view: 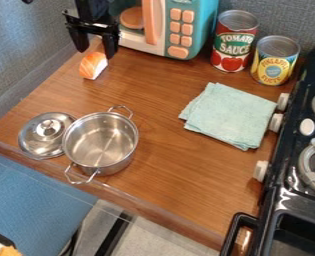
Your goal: Put the lid on top of the silver pot
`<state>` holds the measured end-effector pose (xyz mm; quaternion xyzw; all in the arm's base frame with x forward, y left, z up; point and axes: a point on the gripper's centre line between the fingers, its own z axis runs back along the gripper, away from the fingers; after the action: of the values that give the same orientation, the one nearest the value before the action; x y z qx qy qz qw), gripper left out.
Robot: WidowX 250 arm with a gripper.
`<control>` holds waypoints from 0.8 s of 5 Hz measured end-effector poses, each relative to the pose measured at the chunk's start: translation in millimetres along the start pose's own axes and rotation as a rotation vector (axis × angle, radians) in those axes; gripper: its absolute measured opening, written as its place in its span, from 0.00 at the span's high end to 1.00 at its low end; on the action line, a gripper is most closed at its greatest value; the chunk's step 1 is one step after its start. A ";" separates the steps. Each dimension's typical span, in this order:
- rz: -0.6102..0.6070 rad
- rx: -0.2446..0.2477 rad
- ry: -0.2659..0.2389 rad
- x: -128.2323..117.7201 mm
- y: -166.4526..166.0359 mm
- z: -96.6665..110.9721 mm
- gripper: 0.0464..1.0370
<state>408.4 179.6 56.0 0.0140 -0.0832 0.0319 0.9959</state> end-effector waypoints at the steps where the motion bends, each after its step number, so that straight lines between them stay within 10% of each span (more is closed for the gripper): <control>1: 0.004 -0.014 0.027 -4.3 -1.7 -14.8 0.04; 4: 0.033 -0.061 -0.059 -23.7 4.5 37.6 0.04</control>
<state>378.6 181.4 89.2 -0.0169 -0.1137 0.0452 0.9923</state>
